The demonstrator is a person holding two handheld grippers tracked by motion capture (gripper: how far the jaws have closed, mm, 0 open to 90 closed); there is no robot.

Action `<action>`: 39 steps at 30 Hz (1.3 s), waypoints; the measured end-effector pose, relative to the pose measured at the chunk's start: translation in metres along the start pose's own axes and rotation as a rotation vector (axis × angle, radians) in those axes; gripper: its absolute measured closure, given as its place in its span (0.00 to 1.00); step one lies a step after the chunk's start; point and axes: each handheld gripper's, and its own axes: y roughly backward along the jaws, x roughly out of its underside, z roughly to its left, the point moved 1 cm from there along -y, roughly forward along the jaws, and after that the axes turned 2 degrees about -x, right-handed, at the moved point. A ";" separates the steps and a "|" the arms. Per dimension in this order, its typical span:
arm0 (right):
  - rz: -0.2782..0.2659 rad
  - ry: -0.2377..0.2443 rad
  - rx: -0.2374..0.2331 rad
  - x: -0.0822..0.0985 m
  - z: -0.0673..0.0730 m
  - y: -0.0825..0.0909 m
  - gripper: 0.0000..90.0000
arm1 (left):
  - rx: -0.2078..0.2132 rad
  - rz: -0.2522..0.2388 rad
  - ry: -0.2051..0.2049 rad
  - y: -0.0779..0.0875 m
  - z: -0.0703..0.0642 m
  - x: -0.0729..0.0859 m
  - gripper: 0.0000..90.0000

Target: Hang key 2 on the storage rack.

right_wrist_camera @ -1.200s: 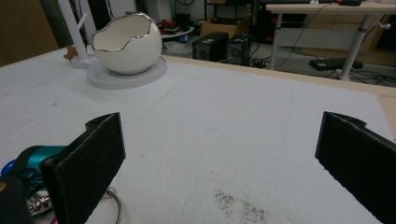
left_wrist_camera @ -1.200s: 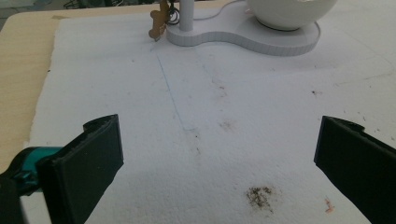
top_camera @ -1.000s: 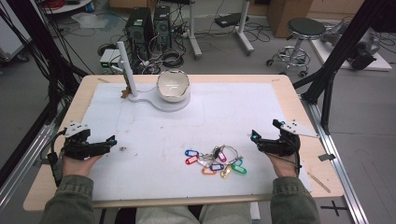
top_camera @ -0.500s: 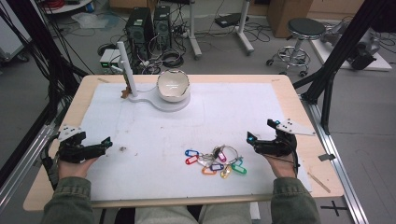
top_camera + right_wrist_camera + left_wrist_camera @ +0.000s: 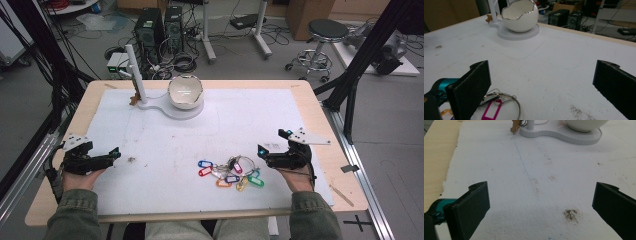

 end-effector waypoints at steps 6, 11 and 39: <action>0.030 0.012 -0.055 0.000 0.007 -0.007 0.01 | 0.003 0.000 0.000 0.000 0.001 0.000 0.02; 0.055 0.033 -0.076 0.000 0.013 -0.012 0.01 | 0.007 -0.002 0.002 0.000 0.000 0.000 0.02; 0.215 0.111 -0.219 0.006 0.038 -0.033 0.01 | 0.007 0.011 -0.003 -0.001 -0.001 0.001 0.02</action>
